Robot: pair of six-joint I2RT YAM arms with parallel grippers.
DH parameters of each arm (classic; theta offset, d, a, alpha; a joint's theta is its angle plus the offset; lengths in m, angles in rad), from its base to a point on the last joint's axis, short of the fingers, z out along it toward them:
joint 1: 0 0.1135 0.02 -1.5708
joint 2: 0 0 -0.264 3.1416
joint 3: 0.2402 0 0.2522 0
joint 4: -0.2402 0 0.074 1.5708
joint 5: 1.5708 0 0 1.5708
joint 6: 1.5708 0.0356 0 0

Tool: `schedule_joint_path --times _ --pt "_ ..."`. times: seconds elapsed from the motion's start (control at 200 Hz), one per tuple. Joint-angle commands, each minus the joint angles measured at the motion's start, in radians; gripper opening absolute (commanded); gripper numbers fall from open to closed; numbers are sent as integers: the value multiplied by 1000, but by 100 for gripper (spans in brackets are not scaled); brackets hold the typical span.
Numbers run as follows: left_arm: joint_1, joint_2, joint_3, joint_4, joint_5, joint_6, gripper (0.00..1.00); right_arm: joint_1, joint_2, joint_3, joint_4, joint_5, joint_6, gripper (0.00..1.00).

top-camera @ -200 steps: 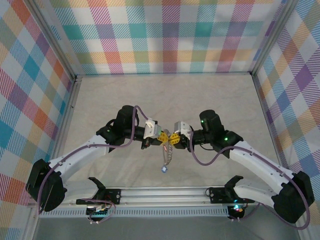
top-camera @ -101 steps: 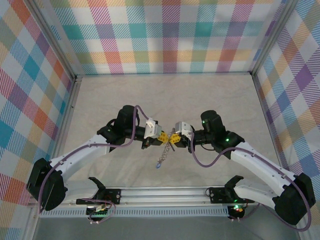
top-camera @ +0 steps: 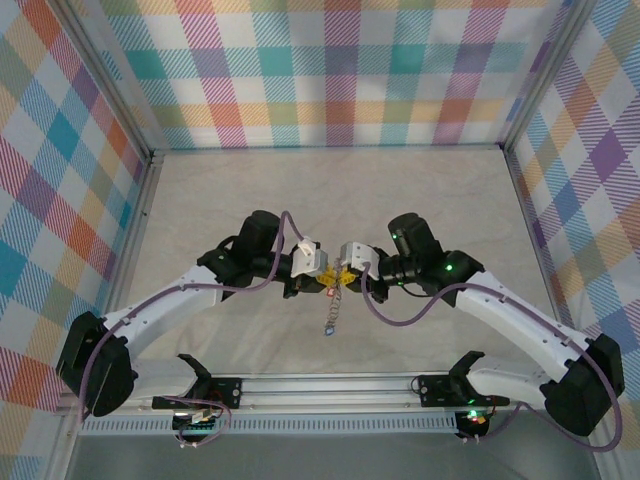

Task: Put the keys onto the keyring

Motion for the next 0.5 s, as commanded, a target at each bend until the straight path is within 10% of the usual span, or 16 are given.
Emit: schedule_joint_path --times 0.0,0.495 --pt "-17 -1 14 26 -3 -3 14 22 22 48 -47 21 -35 0" --pt "-36 11 34 -30 1 31 0 40 12 25 46 31 8 0"
